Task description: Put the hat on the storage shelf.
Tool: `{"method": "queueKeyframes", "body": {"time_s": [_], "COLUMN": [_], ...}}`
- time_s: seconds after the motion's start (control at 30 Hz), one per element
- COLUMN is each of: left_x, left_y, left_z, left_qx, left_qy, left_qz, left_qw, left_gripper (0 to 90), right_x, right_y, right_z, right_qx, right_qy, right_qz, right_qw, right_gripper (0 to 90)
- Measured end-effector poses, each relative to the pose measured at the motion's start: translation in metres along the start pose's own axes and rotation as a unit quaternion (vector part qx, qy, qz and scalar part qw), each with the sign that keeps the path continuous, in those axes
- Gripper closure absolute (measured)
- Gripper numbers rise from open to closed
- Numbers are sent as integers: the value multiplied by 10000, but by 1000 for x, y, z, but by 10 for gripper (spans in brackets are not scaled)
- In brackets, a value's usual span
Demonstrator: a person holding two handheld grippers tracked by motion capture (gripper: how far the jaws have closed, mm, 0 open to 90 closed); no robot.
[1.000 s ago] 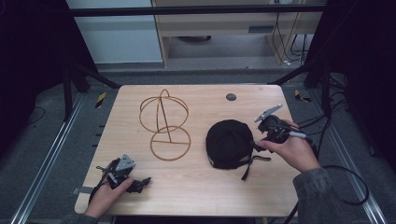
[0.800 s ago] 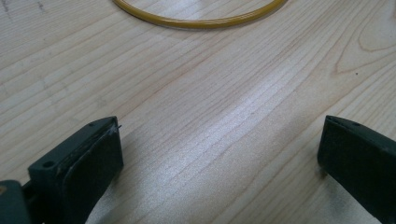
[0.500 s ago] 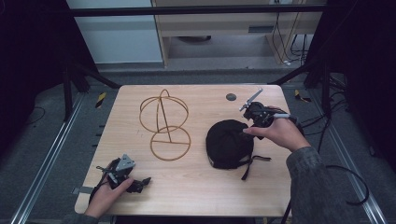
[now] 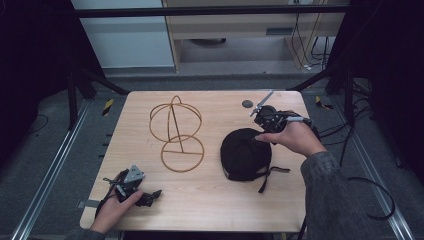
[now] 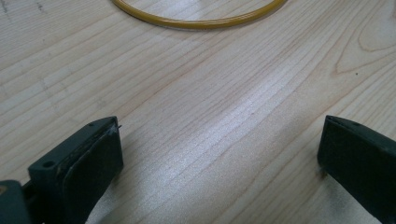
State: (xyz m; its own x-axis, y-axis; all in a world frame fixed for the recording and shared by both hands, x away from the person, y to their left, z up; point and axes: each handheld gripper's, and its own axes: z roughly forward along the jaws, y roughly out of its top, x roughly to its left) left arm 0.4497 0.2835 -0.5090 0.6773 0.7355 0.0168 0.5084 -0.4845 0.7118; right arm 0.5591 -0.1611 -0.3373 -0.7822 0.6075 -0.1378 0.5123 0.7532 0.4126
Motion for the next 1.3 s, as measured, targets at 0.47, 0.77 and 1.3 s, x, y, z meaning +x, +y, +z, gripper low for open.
{"method": "queueKeyframes", "body": {"time_s": [0.47,0.77,1.3], "left_x": [0,0,-1], "left_y": [0,0,0], "left_z": [-1,-1,-1], "left_qx": [21,20,20], "left_qy": [15,6,1], "left_qz": [-1,4,-4], "left_qw": [10000,10000,10000], "left_gripper": [0,0,0], "right_x": [2,8,10], "right_y": [21,33,31], "right_z": [27,50,47], "right_qx": [340,652,644], "right_qy": [229,229,240], "right_qz": [-200,-295,-383], "right_qw": [9990,9972,9969], "right_gripper": [445,478,723]}}
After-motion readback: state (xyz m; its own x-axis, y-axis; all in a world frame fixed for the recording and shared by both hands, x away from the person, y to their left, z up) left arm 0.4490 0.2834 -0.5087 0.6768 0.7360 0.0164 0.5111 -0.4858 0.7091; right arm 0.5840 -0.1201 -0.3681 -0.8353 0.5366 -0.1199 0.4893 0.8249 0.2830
